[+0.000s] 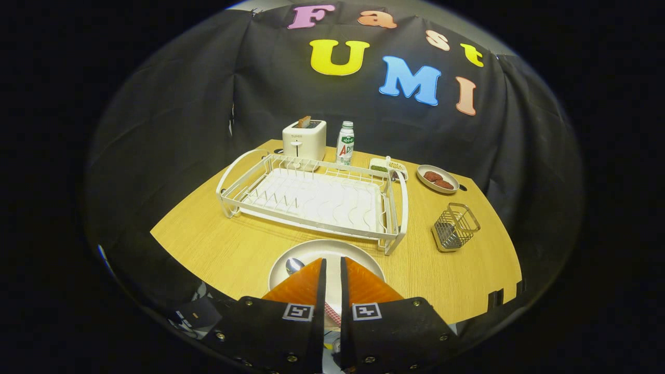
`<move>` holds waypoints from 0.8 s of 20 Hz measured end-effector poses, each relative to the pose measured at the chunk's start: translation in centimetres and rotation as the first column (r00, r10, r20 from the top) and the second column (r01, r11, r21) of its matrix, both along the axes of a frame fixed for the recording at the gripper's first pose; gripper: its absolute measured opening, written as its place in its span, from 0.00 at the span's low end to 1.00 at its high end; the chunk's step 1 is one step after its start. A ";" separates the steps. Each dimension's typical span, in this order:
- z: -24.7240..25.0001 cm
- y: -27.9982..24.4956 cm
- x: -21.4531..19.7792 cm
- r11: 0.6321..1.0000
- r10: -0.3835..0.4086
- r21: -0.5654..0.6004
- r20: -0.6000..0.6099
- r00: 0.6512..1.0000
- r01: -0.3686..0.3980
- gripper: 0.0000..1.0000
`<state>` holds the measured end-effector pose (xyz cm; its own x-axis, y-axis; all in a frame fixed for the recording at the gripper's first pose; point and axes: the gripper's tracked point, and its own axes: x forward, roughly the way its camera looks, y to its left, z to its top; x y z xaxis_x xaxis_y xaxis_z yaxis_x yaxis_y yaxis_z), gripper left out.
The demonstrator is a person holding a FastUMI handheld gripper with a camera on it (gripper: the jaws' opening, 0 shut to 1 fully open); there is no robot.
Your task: Take the plate from the dish rack, then take the spoon from the basket and place it into the plate.
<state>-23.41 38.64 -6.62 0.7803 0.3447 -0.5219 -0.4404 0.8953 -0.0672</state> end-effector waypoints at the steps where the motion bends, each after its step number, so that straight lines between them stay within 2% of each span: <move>1: 0.1 0.0 0.1 1.000 -0.001 0.000 0.000 1.000 0.001 0.13; 10: -0.4 0.2 1.0 1.000 0.008 -0.001 -0.008 1.000 -0.008 0.13; 11: -0.6 0.3 1.2 1.000 0.009 0.001 -0.013 1.000 -0.009 0.19; 15: -0.6 0.5 1.5 0.999 0.011 0.031 -0.026 1.000 -0.011 0.99; 16: -0.9 0.6 1.9 0.999 0.010 0.038 -0.031 0.999 -0.009 0.97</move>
